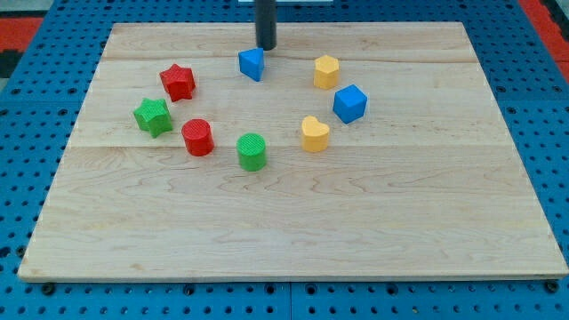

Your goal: Slide the green star close to the red star

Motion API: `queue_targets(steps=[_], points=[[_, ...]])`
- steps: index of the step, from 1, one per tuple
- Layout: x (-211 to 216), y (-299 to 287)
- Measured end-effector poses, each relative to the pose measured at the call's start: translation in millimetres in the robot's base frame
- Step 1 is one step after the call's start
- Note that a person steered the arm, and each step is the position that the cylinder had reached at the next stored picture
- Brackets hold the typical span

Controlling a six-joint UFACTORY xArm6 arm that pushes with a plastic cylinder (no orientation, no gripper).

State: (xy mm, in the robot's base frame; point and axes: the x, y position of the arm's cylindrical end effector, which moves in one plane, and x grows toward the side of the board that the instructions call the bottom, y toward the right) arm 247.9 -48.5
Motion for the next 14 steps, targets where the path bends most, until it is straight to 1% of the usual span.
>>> queue_targets(steps=[1, 2, 4, 5, 6, 7, 8, 9, 12, 13, 14], points=[[28.1, -0.5], [27.1, -9.0], [29.7, -119.1], [48.2, -132.8], [69.3, -129.4], [68.4, -104.3], [72.2, -136.7], [96.6, -151.4], [170.0, -158.8], [197.9, -188.1], [199.2, -153.7]])
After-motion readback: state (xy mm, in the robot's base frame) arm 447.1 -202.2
